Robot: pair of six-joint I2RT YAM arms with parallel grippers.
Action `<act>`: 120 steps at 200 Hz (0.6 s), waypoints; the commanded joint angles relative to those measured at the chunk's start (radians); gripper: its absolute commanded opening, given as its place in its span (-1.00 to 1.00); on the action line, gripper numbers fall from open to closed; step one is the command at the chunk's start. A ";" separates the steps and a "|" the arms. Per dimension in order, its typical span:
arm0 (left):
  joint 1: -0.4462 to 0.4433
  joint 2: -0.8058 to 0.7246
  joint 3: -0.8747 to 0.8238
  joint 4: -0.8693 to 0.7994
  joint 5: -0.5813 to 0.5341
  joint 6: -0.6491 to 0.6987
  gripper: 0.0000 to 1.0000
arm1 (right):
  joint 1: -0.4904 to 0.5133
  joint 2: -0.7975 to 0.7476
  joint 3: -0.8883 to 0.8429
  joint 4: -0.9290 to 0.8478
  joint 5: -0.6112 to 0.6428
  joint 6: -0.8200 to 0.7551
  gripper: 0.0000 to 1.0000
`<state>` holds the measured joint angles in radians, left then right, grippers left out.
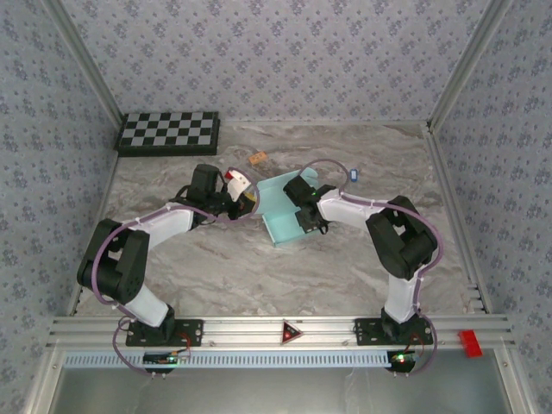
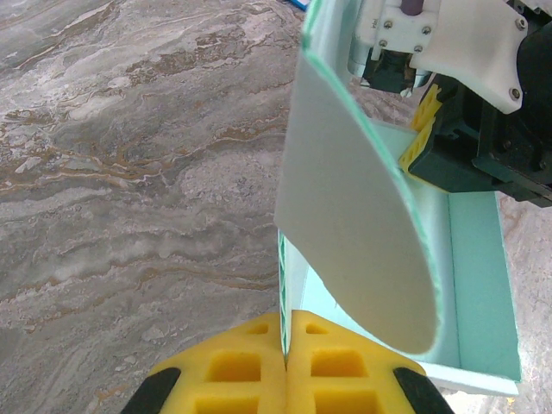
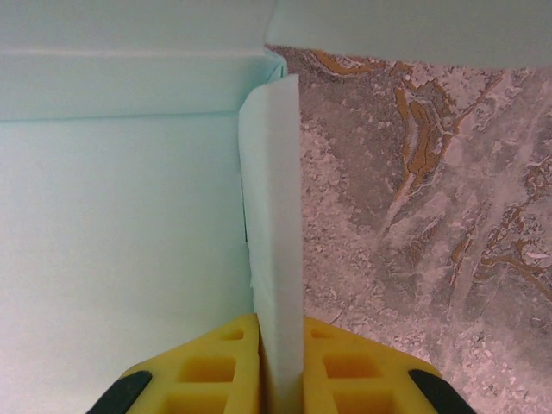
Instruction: Fold the paper box
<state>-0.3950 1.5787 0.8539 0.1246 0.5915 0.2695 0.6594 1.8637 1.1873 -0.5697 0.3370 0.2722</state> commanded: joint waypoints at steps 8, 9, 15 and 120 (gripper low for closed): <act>0.008 0.010 0.024 -0.044 -0.016 0.032 -1.00 | -0.014 0.016 -0.031 -0.105 0.009 -0.002 -0.67; 0.008 0.010 0.025 -0.045 -0.016 0.031 -1.00 | -0.014 0.014 -0.031 -0.103 0.006 -0.001 -0.67; 0.008 0.009 0.026 -0.046 -0.016 0.032 -1.00 | -0.014 0.005 -0.034 -0.087 -0.015 0.005 -0.66; 0.007 0.008 0.024 -0.049 0.002 0.036 -1.00 | -0.022 -0.058 -0.037 0.028 -0.144 0.082 -0.31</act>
<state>-0.3927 1.5787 0.8589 0.1223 0.5869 0.2802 0.6430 1.8397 1.1629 -0.5491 0.2176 0.3267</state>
